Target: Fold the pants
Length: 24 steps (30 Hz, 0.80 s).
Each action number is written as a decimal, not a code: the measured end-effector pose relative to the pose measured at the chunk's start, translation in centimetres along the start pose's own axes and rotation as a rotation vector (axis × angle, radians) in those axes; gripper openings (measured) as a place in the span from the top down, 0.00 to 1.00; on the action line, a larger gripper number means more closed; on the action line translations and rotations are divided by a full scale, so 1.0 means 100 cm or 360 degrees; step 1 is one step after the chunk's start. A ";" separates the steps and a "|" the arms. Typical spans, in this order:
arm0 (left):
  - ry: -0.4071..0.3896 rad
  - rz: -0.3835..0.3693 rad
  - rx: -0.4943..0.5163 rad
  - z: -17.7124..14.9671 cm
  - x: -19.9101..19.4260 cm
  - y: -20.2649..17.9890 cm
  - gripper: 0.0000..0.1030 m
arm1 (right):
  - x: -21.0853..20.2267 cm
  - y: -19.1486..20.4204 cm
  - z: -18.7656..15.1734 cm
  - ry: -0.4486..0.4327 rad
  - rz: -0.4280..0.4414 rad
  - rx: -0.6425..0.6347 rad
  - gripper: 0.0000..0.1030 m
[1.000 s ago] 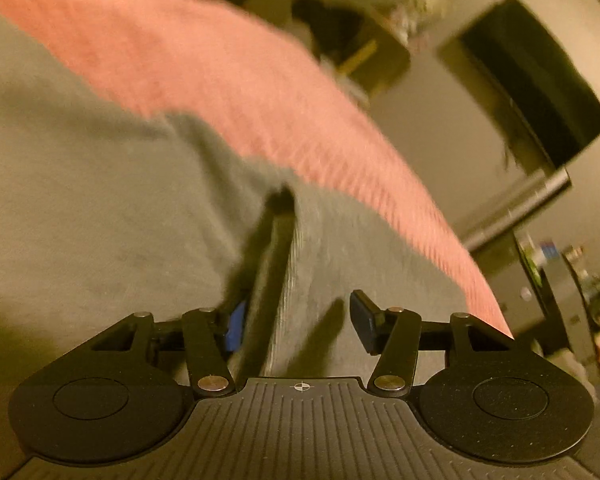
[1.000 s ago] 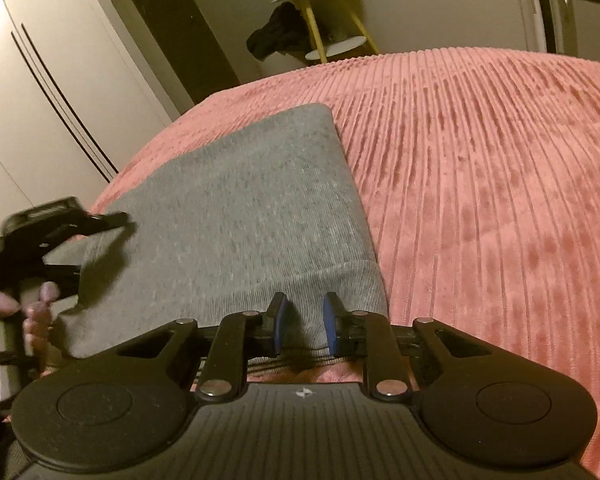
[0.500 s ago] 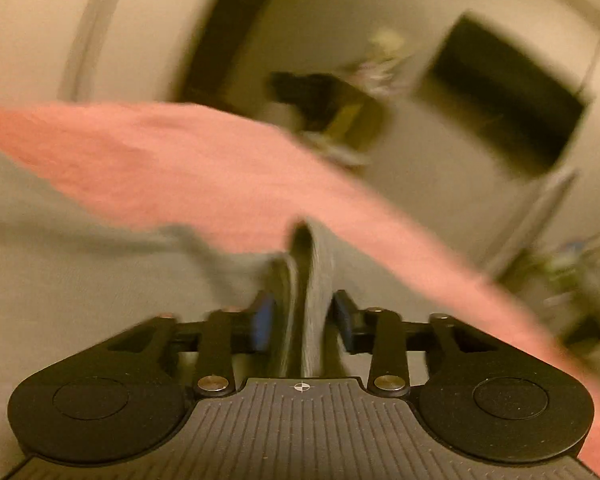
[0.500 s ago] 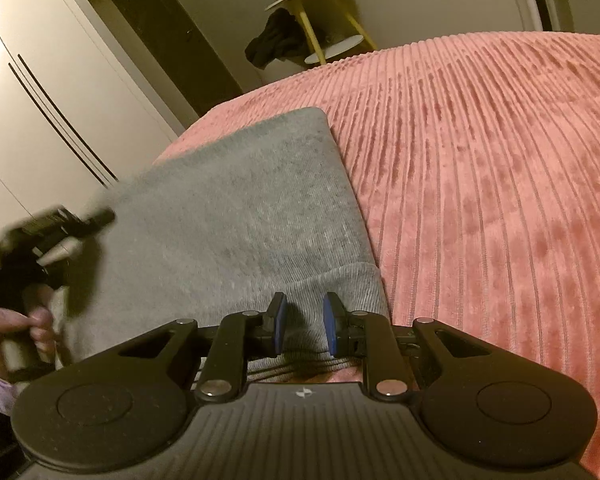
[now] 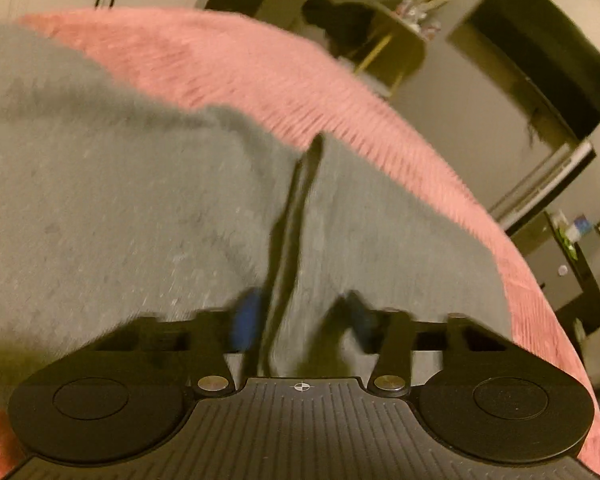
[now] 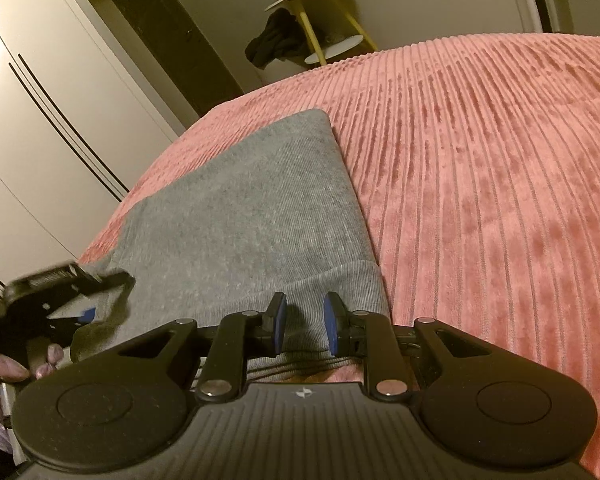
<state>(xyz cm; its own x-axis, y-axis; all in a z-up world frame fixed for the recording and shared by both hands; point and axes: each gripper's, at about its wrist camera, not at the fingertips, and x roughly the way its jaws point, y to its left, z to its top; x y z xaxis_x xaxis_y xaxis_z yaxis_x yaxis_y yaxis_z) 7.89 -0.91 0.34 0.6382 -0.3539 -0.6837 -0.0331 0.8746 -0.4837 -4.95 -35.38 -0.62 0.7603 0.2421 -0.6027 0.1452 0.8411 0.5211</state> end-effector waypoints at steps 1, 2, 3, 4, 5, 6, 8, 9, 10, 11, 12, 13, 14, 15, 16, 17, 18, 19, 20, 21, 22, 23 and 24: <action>-0.0018 -0.0010 -0.0033 0.000 0.001 0.004 0.76 | -0.001 0.000 0.000 0.0000 0.0003 0.0006 0.80; -0.0051 -0.0024 -0.0065 -0.001 -0.003 0.007 0.82 | -0.001 -0.001 0.000 0.0000 0.0009 0.0016 0.80; -0.0080 -0.0025 -0.0084 -0.001 -0.005 0.009 0.83 | -0.001 -0.001 0.000 0.0001 0.0013 0.0024 0.80; -0.0093 -0.0017 -0.0078 -0.002 -0.006 0.007 0.83 | -0.002 -0.002 0.000 0.0002 0.0017 0.0036 0.80; -0.0105 0.0002 -0.0059 -0.003 -0.008 0.005 0.83 | -0.003 -0.002 0.000 0.0002 0.0017 0.0041 0.80; -0.0122 0.0015 -0.0040 -0.004 -0.010 0.001 0.83 | -0.003 -0.002 0.000 0.0003 0.0013 0.0042 0.80; -0.0157 0.0037 -0.0042 -0.005 -0.014 0.001 0.79 | -0.005 -0.001 -0.001 0.0004 0.0004 0.0034 0.79; -0.0176 0.0069 -0.0061 -0.005 -0.016 0.000 0.64 | -0.006 0.000 -0.001 0.0004 0.0003 0.0030 0.78; -0.0212 0.0118 -0.0101 -0.004 -0.022 0.003 0.39 | -0.008 0.001 -0.002 0.0005 0.0004 0.0027 0.76; -0.0253 0.0152 -0.0153 -0.004 -0.030 0.008 0.28 | -0.009 0.001 -0.002 0.0005 0.0002 0.0025 0.75; -0.0304 0.0152 -0.0218 -0.001 -0.038 0.014 0.15 | -0.011 0.002 -0.002 0.0005 0.0001 0.0024 0.74; -0.0368 0.0103 -0.0316 0.000 -0.053 0.026 0.13 | -0.012 0.002 -0.003 0.0005 0.0001 0.0027 0.74; -0.0416 0.0054 -0.0392 0.000 -0.065 0.037 0.12 | -0.012 0.002 -0.003 0.0006 0.0001 0.0030 0.73; -0.0461 0.0014 -0.0454 0.000 -0.077 0.049 0.10 | -0.013 0.002 -0.003 0.0007 0.0002 0.0033 0.73; -0.0510 0.0005 -0.0498 0.000 -0.092 0.064 0.09 | -0.012 0.002 -0.003 0.0008 0.0003 0.0035 0.73; -0.0554 0.0022 -0.0518 -0.002 -0.104 0.077 0.09 | -0.012 0.002 -0.003 0.0010 0.0003 0.0035 0.72; -0.0598 0.0058 -0.0536 -0.004 -0.116 0.092 0.09 | -0.011 0.002 -0.003 0.0012 0.0001 0.0032 0.72; -0.0625 0.0099 -0.0555 -0.006 -0.127 0.107 0.09 | -0.011 0.003 -0.003 0.0014 0.0000 0.0028 0.70; -0.0650 0.0142 -0.0585 -0.008 -0.138 0.125 0.09 | -0.011 0.004 -0.003 0.0016 0.0002 0.0021 0.68; -0.0678 0.0174 -0.0624 -0.010 -0.148 0.142 0.09 | -0.010 0.005 -0.003 0.0018 0.0003 0.0011 0.66; -0.0702 0.0212 -0.0678 -0.012 -0.157 0.162 0.10 | -0.010 0.006 -0.003 0.0019 0.0002 0.0001 0.64; -0.0707 0.0248 -0.0735 -0.013 -0.161 0.177 0.11 | -0.009 0.008 -0.003 0.0020 0.0002 -0.0015 0.61; -0.0700 0.0271 -0.0795 -0.014 -0.164 0.192 0.12 | -0.008 0.010 -0.003 0.0022 0.0001 -0.0028 0.60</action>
<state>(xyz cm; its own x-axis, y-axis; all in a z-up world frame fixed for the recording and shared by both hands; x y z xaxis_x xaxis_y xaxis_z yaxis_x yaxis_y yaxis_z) -4.29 21.19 1.54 0.8421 0.0347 -0.5382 -0.4441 0.6110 -0.6554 -5.67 -34.61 0.18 0.7518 0.2490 -0.6106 0.1336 0.8492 0.5109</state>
